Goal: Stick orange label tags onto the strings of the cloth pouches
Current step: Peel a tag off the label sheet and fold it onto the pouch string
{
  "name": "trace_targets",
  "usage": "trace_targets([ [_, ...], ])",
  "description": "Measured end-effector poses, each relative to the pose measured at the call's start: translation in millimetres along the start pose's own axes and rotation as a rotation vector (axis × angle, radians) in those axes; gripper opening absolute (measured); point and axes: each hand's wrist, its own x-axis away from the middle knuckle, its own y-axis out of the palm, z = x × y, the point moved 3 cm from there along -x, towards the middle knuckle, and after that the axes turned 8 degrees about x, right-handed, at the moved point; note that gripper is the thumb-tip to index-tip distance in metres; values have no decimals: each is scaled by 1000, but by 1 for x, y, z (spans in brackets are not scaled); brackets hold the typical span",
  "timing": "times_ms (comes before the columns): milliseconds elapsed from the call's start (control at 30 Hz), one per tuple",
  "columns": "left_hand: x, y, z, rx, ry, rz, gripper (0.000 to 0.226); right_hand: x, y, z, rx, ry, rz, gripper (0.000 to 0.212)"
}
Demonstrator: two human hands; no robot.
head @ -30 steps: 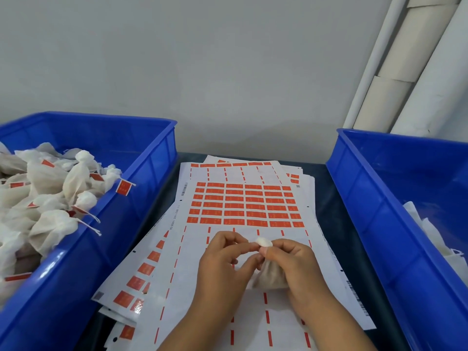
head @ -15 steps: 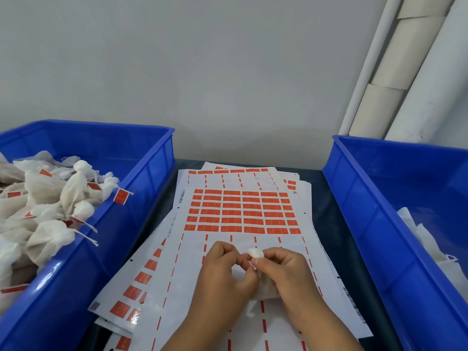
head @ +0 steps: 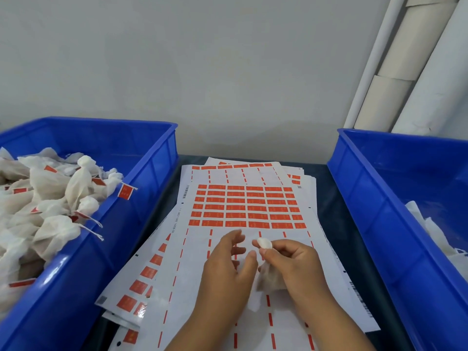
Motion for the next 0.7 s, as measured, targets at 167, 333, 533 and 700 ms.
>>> trace_targets([
  [167,1,4,-1,78,-82,-129,56,2,1,-1,70,-94,-7,31],
  [333,0,4,0,79,-81,-174,39,0,-3,0,49,-92,-18,17],
  [533,-1,-3,1,-27,-18,-62,33,-1,-3,2,42,-80,-9,12],
  [700,0,-7,2,-157,64,-18,19,-2,-1,3,68,-74,-21,5],
])
